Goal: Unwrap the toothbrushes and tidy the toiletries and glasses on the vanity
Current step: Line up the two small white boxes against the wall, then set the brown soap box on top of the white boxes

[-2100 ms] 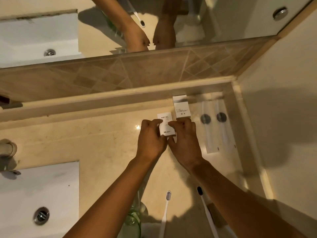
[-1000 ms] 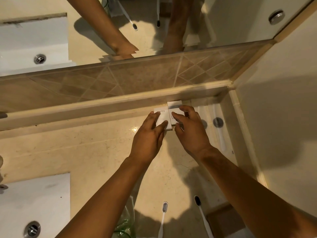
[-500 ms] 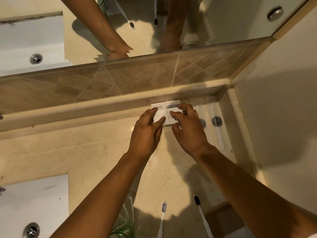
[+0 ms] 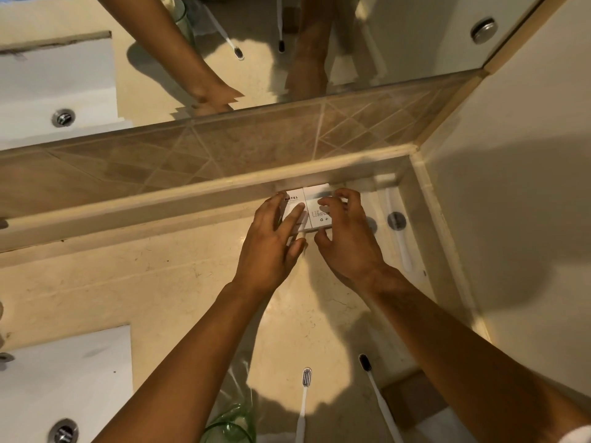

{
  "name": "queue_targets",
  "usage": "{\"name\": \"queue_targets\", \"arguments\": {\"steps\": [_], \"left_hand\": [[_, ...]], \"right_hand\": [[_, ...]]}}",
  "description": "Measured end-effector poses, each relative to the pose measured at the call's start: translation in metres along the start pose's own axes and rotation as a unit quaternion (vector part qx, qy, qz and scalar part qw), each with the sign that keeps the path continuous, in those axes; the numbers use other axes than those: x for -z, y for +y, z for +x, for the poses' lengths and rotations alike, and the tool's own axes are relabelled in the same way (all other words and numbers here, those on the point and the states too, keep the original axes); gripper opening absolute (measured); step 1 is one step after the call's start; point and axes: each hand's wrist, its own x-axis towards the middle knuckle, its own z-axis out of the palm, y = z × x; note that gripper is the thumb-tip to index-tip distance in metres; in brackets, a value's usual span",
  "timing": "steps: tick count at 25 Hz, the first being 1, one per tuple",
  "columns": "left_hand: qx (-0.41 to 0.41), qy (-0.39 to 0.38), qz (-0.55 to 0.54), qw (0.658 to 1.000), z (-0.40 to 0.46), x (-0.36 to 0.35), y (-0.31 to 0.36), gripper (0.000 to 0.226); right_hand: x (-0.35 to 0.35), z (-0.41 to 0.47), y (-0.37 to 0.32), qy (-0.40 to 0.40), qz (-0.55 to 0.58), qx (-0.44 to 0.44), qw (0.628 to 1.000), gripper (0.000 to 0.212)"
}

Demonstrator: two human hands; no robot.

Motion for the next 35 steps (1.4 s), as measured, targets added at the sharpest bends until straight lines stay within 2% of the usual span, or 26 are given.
{"name": "queue_targets", "arguments": {"steps": [3,6,8,12,16,20,24,27,28,30,31,35], "left_hand": [[0.036,0.026,-0.002,0.999,-0.014,0.011,0.021,0.055],[0.013,0.051,-0.022,0.998,-0.035,0.016,0.051,0.039],[0.006,0.051,-0.050,0.997,-0.053,0.016,0.074,0.030],[0.004,-0.026,-0.113,0.993,-0.106,-0.004,0.125,0.029],[-0.027,-0.119,-0.084,0.989,-0.155,-0.030,0.164,0.033],[0.151,-0.216,-0.171,0.949,-0.189,-0.041,0.194,0.040],[0.229,-0.241,-0.229,0.915,-0.207,-0.046,0.207,0.046],[0.243,-0.225,-0.254,0.909,-0.204,-0.037,0.213,0.017],[0.247,-0.214,-0.267,0.906,-0.202,-0.032,0.214,0.021],[0.260,-0.188,-0.291,0.901,-0.197,-0.026,0.210,0.050],[0.262,-0.172,-0.301,0.901,-0.193,-0.022,0.209,0.057],[0.252,-0.107,-0.321,0.907,-0.178,-0.006,0.195,0.055]], "right_hand": [[0.013,-0.024,0.003,0.040,0.071,-0.026,0.996,0.051],[0.030,-0.075,0.014,0.049,0.153,-0.083,0.984,0.037],[0.036,-0.120,0.028,0.053,0.149,-0.101,0.982,0.034],[0.042,-0.207,0.068,0.040,0.107,-0.148,0.982,0.034],[0.038,-0.271,0.092,-0.005,0.013,-0.222,0.975,0.044],[0.031,-0.294,0.095,-0.019,0.017,-0.250,0.968,0.059],[0.025,-0.298,0.092,0.005,0.094,-0.289,0.953,0.057],[0.028,-0.298,0.086,0.054,0.144,-0.331,0.931,0.058],[0.031,-0.296,0.081,0.067,0.147,-0.336,0.928,0.059],[0.039,-0.291,0.075,0.080,0.146,-0.332,0.929,0.062],[0.041,-0.287,0.072,0.083,0.150,-0.330,0.928,0.063],[0.045,-0.270,0.054,0.113,0.157,-0.270,0.943,0.064]]}}
